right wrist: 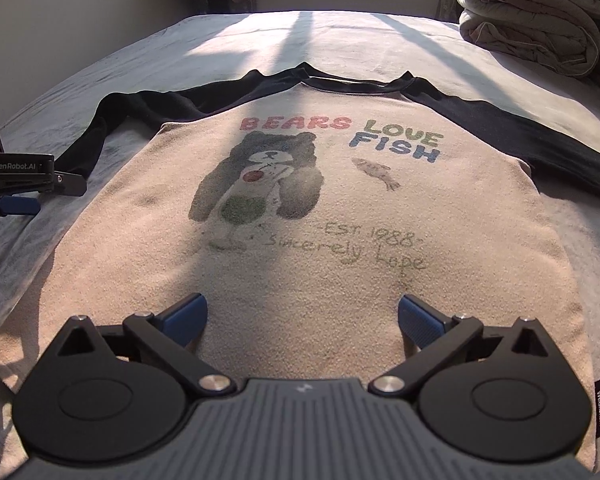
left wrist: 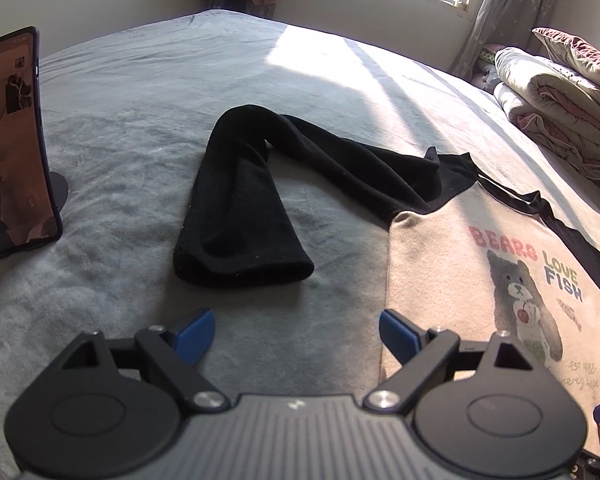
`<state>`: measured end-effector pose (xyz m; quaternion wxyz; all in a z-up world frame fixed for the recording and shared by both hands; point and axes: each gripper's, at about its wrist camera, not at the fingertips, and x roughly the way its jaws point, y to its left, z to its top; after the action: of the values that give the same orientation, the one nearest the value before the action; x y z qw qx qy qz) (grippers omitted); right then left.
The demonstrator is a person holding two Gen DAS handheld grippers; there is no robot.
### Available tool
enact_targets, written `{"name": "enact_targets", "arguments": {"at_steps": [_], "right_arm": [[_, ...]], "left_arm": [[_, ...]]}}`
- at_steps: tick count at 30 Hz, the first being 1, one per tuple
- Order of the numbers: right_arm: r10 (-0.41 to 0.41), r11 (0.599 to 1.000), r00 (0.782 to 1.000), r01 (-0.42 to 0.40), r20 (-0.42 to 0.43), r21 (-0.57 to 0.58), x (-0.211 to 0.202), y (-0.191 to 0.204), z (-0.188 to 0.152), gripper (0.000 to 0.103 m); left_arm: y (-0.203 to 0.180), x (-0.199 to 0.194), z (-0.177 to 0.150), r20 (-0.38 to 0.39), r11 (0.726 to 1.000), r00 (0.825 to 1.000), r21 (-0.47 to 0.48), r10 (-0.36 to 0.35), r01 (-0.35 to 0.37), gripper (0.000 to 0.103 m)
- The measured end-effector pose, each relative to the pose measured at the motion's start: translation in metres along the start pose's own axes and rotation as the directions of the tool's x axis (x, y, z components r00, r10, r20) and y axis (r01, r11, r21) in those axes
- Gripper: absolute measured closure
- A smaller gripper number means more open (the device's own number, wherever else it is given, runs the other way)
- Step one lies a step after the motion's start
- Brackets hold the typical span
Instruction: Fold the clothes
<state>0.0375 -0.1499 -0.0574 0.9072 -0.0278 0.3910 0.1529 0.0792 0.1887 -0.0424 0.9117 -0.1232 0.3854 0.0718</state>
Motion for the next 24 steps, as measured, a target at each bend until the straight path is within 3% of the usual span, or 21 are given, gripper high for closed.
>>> {"name": "enact_targets", "arguments": {"at_steps": [19, 24], "right_arm": [[-0.029, 0.999, 0.999, 0.031, 0.044, -0.040, 0.002, 0.008, -0.006, 0.000], [0.020, 0.997, 0.999, -0.017, 0.036, -0.073, -0.002, 0.013, -0.002, 0.000]], "left_arm": [[0.026, -0.009, 0.000, 0.023, 0.997, 1.000, -0.081, -0.011, 0.013, 0.014], [0.037, -0.016, 0.008, 0.029, 0.990, 0.999, -0.131, -0.042, 0.045, 0.016]]}}
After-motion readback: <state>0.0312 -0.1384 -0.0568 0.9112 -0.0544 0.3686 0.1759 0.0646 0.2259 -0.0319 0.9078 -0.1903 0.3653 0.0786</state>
